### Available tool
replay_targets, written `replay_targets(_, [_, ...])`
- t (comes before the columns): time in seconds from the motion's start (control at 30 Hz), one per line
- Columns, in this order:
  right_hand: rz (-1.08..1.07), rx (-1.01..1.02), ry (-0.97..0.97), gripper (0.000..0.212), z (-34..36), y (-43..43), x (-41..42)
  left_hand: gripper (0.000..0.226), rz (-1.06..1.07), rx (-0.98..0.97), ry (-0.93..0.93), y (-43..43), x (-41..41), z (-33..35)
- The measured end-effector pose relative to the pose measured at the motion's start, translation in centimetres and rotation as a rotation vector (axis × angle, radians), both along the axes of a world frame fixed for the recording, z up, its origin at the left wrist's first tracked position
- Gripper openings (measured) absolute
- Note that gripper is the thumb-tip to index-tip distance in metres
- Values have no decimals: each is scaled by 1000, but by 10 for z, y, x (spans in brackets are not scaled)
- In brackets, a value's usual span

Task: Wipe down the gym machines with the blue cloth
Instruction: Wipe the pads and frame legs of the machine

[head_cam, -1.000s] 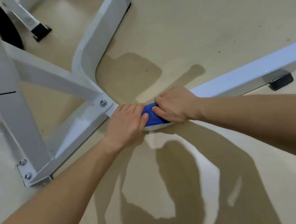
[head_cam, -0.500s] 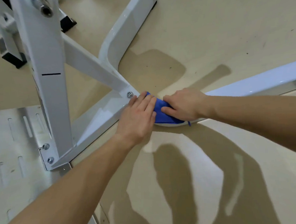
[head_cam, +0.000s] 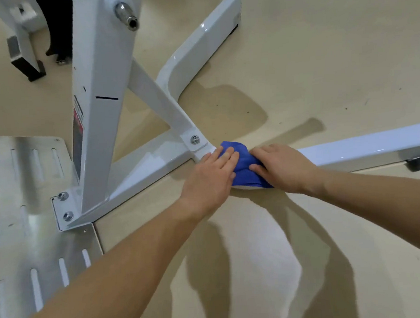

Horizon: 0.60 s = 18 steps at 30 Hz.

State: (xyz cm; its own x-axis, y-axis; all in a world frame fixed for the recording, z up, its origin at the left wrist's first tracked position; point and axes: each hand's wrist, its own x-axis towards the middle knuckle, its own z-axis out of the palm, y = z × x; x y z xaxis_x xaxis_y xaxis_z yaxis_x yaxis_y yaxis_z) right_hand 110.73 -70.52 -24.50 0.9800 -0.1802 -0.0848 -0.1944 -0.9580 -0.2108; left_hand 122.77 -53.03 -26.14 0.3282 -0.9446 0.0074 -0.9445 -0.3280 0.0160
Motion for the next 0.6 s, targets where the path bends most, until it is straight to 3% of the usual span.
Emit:
replay_targets(0.1, [-20, 22, 38, 19, 12, -1, -2, 40, -7, -137, 61, -4, 0, 7])
replay_targets(0.3, [-144, 49, 222, 11, 66, 30, 18, 22, 391, 92, 367, 31, -7, 76])
replay_targets(0.4, [-162, 67, 369, 11, 105, 63, 7, 29, 500, 211, 500, 73, -24, 119])
replay_targets(0.6, [-44, 65, 562, 17, 205, 110, -31, 42, 588, 432, 591, 141, -47, 205])
